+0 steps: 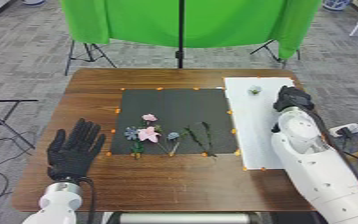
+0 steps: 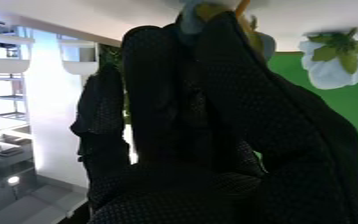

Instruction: Arrange flowers

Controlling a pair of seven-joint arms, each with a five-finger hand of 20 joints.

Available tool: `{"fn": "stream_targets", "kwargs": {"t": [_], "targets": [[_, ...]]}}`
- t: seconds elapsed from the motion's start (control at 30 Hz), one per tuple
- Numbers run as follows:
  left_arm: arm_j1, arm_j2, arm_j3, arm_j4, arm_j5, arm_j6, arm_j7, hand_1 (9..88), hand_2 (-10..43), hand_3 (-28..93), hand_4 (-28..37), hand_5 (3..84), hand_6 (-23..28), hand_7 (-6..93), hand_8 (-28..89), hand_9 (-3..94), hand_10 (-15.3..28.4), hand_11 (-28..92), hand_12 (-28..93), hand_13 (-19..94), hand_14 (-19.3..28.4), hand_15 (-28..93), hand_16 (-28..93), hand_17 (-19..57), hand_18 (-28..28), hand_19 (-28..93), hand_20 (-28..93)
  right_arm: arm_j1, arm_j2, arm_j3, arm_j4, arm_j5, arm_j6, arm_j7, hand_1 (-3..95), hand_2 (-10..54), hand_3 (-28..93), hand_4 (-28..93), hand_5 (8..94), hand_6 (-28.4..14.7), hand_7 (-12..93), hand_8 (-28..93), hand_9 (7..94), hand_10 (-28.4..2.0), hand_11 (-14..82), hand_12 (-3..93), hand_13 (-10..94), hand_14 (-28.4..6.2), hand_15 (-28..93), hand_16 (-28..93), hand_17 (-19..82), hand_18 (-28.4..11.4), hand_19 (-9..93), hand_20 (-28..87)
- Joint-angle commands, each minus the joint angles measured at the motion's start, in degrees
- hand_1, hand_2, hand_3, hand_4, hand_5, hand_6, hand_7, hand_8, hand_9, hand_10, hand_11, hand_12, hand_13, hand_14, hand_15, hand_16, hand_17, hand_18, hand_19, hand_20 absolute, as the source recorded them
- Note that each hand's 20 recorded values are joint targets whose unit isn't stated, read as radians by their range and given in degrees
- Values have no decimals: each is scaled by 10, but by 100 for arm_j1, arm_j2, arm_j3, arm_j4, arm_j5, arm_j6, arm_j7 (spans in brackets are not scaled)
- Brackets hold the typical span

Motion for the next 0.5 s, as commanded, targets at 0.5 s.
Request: {"fn": "stream_targets", "kwargs": {"t": [0.5], "targets": [[125,-11,11,-16,101,-16,30,254,196,757,-283,482,104,121,-100,404,153,228,82,293,157,370,-90,-83,138,374,118,-43,576,-1192,-2271,293,124,-1429,619,-95,746,-283,651,-14,504,-66,742,-120,212,402,641,-80,541,336,308,-221,867,340]]}}
